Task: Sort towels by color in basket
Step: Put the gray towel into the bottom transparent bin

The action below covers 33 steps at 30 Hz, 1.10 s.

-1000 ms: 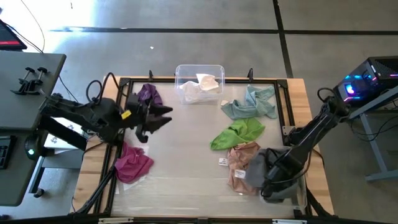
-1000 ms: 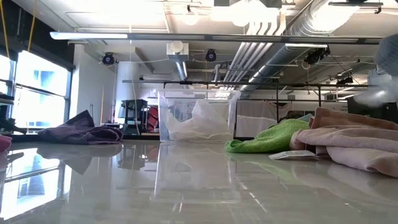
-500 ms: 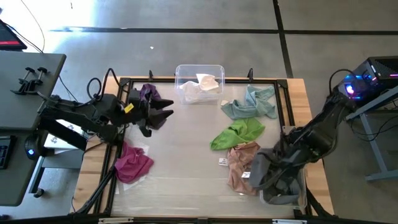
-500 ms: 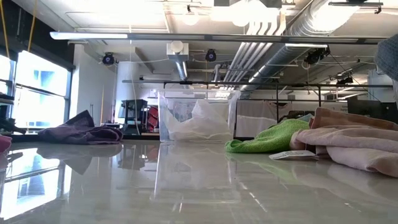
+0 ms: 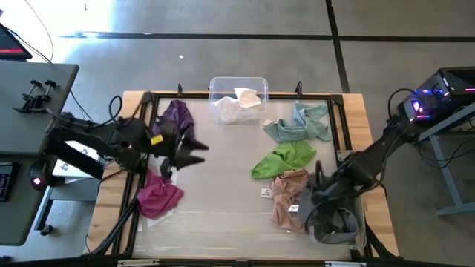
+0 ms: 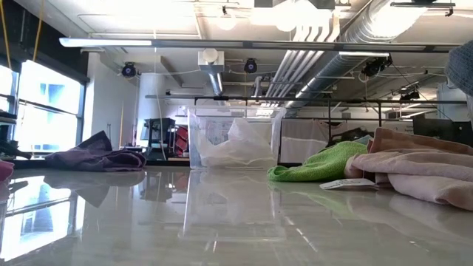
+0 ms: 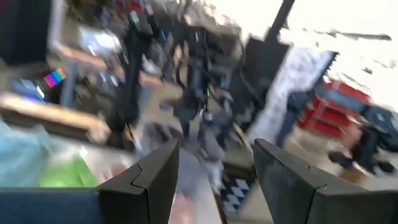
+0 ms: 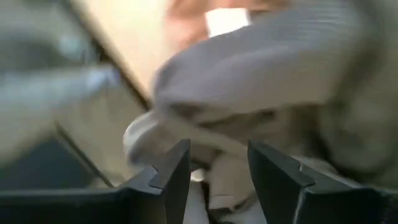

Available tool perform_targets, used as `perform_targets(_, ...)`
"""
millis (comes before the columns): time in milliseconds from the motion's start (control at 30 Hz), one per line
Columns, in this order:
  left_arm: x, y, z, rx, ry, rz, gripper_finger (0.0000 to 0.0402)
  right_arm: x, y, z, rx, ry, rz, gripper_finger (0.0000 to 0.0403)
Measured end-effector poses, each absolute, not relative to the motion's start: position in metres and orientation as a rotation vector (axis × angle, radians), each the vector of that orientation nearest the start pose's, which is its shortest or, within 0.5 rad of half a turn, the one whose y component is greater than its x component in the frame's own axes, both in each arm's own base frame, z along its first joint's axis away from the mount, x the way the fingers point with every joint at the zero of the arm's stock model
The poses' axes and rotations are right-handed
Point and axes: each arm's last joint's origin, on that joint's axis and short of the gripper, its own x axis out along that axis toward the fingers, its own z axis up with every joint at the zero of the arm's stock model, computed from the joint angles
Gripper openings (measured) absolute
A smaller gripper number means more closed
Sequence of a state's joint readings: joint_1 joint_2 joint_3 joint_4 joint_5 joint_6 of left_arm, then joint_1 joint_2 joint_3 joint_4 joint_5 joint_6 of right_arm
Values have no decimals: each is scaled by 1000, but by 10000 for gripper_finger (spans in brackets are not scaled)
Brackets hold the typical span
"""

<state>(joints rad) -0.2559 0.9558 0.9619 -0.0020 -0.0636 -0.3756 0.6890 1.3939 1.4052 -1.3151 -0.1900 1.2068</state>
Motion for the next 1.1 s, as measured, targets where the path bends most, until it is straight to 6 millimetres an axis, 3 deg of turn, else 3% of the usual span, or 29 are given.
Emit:
perform_targets(133,199,-64,371,-400,160,-255,195,197,181,313,366,1546,95,156)
perform_targets(333,193,-76,365,-402,235,-297,195,214,196,280,217,1642,88,151)
perform_targets(467,193,-77,365,-400,230,-288,195,219,201,269,236,1672,20,105)
perform_targets(633,193,-77,365,-401,229,-284,195,213,200,276,375,1684,-75,10)
perform_targets(800,193,-77,365,-401,229,-284,195,192,195,295,527,1690,-230,9)
perform_targets(1100,193,-77,365,-399,223,-263,195,131,176,329,696,1782,-548,3)
